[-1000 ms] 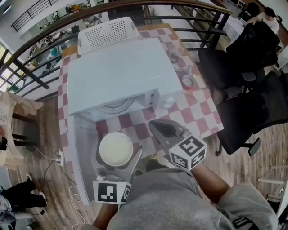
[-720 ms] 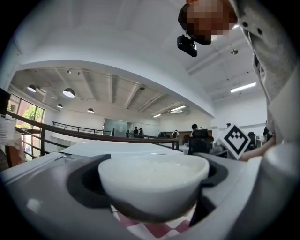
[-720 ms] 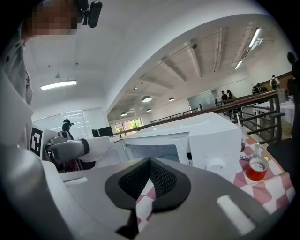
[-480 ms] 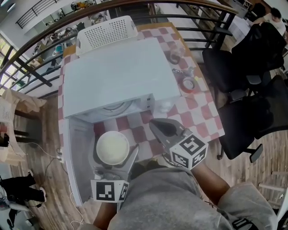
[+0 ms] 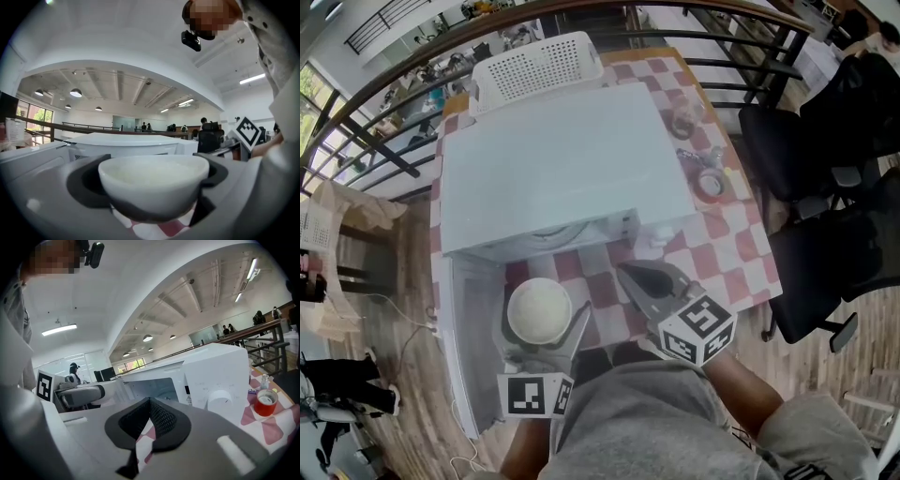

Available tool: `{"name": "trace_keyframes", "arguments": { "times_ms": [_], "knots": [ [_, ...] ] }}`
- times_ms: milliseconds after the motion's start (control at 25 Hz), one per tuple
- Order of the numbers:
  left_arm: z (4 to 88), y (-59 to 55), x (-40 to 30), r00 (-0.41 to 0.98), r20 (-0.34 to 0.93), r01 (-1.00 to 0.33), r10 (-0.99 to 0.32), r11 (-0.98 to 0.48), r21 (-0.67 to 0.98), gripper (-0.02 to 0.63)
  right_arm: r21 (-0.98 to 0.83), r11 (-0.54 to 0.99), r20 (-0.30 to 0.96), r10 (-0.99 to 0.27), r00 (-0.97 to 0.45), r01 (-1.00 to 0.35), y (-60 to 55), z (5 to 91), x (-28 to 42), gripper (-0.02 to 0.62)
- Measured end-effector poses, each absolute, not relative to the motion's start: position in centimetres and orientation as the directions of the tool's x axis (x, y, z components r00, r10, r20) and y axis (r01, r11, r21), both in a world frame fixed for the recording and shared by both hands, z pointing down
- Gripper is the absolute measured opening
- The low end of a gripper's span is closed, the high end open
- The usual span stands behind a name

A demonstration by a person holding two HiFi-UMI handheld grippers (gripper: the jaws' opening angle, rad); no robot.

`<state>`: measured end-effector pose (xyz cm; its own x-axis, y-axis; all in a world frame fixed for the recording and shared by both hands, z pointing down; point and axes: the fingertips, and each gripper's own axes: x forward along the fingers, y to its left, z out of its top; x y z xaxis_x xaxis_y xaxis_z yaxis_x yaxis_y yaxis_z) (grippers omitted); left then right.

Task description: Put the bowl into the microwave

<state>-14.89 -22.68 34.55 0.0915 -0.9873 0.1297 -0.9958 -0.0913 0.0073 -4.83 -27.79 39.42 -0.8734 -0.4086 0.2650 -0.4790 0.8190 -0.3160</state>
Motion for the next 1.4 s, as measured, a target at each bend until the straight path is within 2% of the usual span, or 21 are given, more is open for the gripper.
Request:
{"name": "trace_keyframes", "arguments": {
  "times_ms": [1120,1400],
  "knots": [
    [46.2,-32.9,-22.1,0.070,0.222,-0.998,-0.972,-0.069,0.012,0.541,-0.335,0.828,0.362,-0.327,-0.873,-0.449,-28.2,47.7,-12.9,-0.002],
    [49.3,-36.6,-23.3,0.038,0.293,-0.999,-0.955,-0.044,-0.015,0.543,-0.349,0.824,0.376,-0.314,-0.872,-0.447,-27.7,48.5,-13.7,-0.002]
  ]
}}
